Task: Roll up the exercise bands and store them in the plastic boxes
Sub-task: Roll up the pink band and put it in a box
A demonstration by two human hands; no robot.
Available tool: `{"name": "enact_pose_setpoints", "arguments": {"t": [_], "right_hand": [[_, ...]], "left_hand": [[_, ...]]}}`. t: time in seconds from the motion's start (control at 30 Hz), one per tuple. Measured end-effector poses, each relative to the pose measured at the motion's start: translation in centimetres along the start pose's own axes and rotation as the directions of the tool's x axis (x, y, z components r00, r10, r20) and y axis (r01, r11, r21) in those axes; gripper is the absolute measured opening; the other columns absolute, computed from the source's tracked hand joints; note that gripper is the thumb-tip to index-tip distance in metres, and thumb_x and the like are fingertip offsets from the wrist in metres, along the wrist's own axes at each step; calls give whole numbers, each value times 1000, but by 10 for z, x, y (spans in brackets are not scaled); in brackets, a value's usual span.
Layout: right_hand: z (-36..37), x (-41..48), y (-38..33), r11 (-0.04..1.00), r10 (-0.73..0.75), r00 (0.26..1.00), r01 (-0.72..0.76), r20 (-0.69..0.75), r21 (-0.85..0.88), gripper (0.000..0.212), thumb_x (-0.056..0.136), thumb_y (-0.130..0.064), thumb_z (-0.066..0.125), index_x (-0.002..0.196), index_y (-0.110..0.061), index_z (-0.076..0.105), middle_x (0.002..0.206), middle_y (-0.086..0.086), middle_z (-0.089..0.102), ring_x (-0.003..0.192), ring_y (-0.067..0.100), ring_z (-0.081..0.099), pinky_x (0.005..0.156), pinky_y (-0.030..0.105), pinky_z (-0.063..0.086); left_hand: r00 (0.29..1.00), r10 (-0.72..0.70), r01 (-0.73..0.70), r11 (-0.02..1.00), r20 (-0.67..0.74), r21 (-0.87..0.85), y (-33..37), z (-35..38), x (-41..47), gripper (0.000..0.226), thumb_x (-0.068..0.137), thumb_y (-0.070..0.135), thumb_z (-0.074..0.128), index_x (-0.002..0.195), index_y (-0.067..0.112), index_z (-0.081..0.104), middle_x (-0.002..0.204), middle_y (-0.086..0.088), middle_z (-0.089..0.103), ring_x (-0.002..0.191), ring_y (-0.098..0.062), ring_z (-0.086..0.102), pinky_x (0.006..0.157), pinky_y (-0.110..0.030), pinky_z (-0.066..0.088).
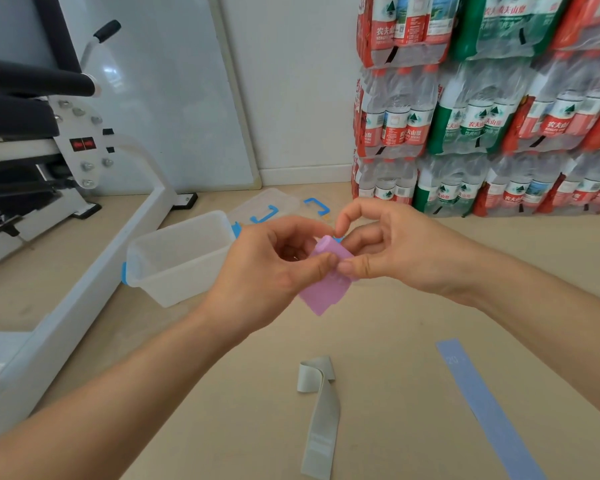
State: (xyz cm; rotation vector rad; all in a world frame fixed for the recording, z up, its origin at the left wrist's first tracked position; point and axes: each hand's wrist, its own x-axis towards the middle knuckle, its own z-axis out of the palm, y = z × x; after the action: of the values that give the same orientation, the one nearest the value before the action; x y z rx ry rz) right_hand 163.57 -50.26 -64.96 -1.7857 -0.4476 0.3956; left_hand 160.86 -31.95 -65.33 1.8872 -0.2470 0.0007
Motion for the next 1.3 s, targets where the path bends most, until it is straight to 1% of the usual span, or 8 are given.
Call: {"name": "enact_pose_setpoints", "arguments": {"t": [0.17, 0.33, 0.47, 0.63, 0.8, 0.93, 1.1, 1.3], "right_hand": [[-2, -2, -2, 995, -71, 997, 69, -31, -66, 50, 83, 1, 67, 117, -34, 56, 83, 0, 68, 68, 15, 64, 80, 26, 52], [2, -2, -2, 987, -112, 990, 101, -86, -122, 40, 81, -4, 70, 101, -39, 67, 86, 5, 69, 70, 19, 64, 81, 43, 53], [4, -2, -2, 990, -106, 978, 88, -178, -108, 33, 78, -9, 75, 101, -32, 70, 78, -1, 72, 66, 6, 63, 58, 21, 45], [9, 0, -1, 997, -10, 980, 25, -199, 75, 29, 79, -7, 73, 104, -20, 69, 78, 11, 74, 62, 12, 63, 51, 21, 47], [14, 0, -2, 983, 54, 986, -25, -158, 182, 33, 78, -9, 73, 111, -15, 67, 85, 18, 73, 66, 17, 64, 55, 24, 50], [16, 0, -3, 978, 84, 985, -53, -149, 202, 35, 78, -9, 73, 112, -14, 66, 87, 18, 74, 65, 19, 66, 65, 33, 54], [18, 0, -4, 976, 101, 984, -68, -149, 208, 38, 76, -9, 74, 112, -13, 64, 77, 12, 73, 60, 16, 65, 60, 27, 54], [18, 0, -3, 966, 138, 982, -105, -127, 237, 47, 76, -13, 74, 120, -22, 61, 79, 10, 74, 66, 16, 64, 59, 25, 50]], "left_hand": [[999, -35, 35, 999, 2, -34, -6, -1, 2, 36, 72, 20, 80, 102, 23, 60, 86, -12, 72, 85, -37, 67, 84, -51, 51], [999, -46, 45, 998, -22, -36, -4, -6, 2, 20, 80, 8, 72, 94, 20, 64, 82, -17, 72, 65, -23, 66, 59, -34, 49], [998, 0, 1, 1000, -66, 3, -4, -8, 3, 19, 84, 7, 69, 92, 24, 69, 74, -10, 67, 60, -18, 62, 53, -27, 49], [998, 68, -64, 976, -9, 206, -1, -6, 1, 36, 78, 28, 75, 108, 39, 59, 73, 10, 59, 65, -7, 56, 61, -24, 47], [979, 184, -200, 744, 92, 637, 9, 3, -3, 70, 59, 61, 75, 119, 46, 42, 112, 16, 57, 98, -4, 51, 81, -30, 47], [973, 221, -202, 682, 65, 703, 7, 4, -1, 64, 63, 57, 70, 119, 37, 46, 108, 13, 56, 87, -5, 44, 76, -31, 45], [977, 208, -172, 667, 41, 725, 7, 3, -3, 61, 65, 57, 68, 117, 32, 48, 103, 13, 55, 86, -8, 47, 79, -37, 46], [969, 248, -188, 719, 6, 669, 2, 1, -2, 46, 62, 53, 70, 104, 36, 61, 84, 13, 55, 78, -2, 53, 65, -16, 42]]}}
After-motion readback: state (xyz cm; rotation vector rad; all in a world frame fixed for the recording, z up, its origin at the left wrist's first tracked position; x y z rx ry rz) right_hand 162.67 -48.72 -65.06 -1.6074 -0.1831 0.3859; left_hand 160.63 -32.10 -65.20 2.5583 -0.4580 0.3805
